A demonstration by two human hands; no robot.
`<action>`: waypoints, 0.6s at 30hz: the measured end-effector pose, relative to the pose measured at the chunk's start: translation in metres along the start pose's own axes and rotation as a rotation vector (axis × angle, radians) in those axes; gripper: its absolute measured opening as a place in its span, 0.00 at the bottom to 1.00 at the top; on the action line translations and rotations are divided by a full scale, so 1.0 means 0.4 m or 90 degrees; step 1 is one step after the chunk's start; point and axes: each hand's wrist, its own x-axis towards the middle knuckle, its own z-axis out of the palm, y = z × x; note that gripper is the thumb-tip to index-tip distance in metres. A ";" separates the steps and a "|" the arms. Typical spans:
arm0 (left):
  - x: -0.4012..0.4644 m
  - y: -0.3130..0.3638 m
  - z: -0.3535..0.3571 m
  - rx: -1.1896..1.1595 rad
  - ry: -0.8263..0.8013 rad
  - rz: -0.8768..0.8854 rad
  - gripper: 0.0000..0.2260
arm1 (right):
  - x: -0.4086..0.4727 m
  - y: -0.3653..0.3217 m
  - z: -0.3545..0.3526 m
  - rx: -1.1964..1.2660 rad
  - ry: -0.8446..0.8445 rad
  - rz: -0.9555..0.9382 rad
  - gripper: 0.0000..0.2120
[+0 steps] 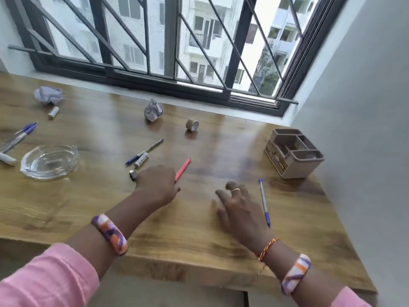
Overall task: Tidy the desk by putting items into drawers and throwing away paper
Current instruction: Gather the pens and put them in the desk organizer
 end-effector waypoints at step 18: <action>0.208 0.461 -0.283 -0.319 0.278 0.438 0.07 | 0.041 0.440 -0.231 0.395 0.040 0.384 0.15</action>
